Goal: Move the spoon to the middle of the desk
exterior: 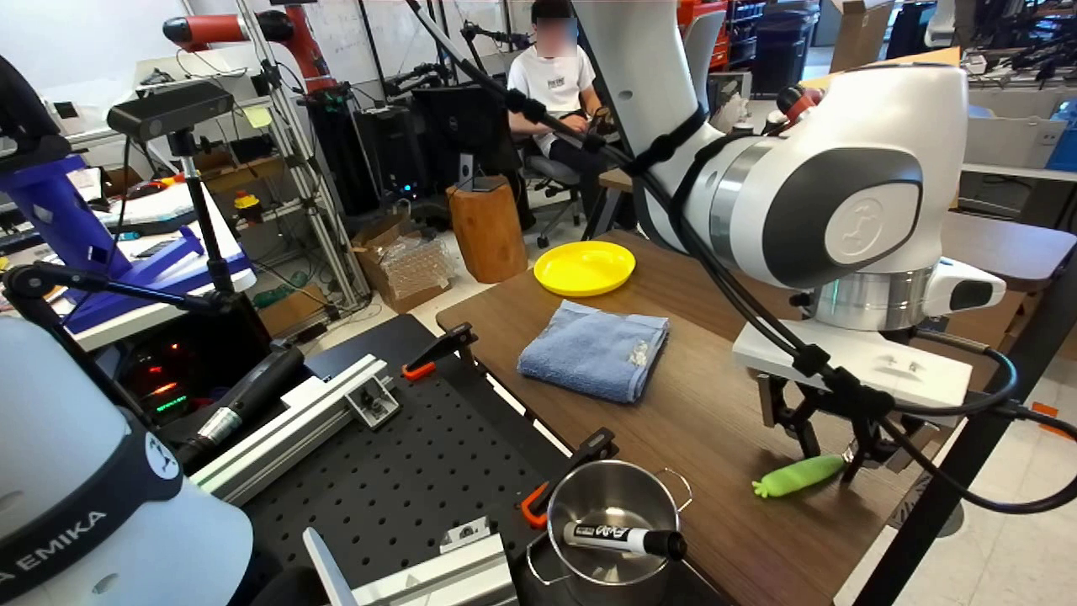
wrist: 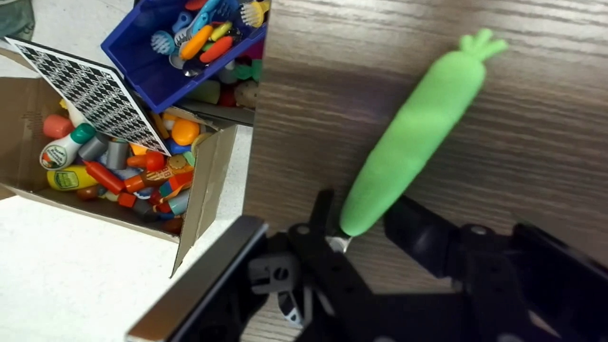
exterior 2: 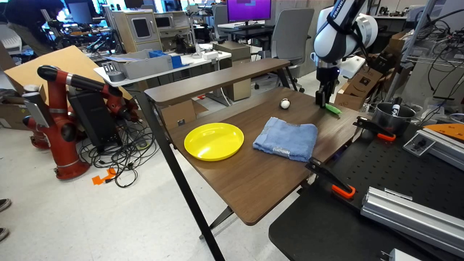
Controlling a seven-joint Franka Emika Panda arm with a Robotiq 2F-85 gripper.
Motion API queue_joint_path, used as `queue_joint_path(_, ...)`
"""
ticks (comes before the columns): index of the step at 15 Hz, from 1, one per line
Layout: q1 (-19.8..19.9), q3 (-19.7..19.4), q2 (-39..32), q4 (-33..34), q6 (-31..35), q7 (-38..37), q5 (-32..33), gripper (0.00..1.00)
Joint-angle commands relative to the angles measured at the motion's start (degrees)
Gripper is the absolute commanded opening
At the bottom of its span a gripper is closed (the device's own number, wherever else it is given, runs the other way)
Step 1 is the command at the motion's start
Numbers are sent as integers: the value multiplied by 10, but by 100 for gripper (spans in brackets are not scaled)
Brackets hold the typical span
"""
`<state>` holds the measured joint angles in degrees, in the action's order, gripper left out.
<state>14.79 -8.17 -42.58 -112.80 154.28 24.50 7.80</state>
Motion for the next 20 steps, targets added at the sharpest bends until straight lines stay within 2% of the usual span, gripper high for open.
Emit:
queue_joint_path(1,19,17,-8,7,10,11,15,5)
queue_joint_path(2,19,18,-7,7,10,12,14,1)
queue_joint_path(4,19,18,-7,8,7,13,14,4)
queue_joint_path(9,28,29,4,10,-10,14,3,0)
queue_joint_path(14,56,56,21,16,-23,28,-12,0)
queue_joint_path(19,67,68,31,18,-31,30,-15,0)
queue_joint_path(20,65,67,31,18,-31,28,-12,25)
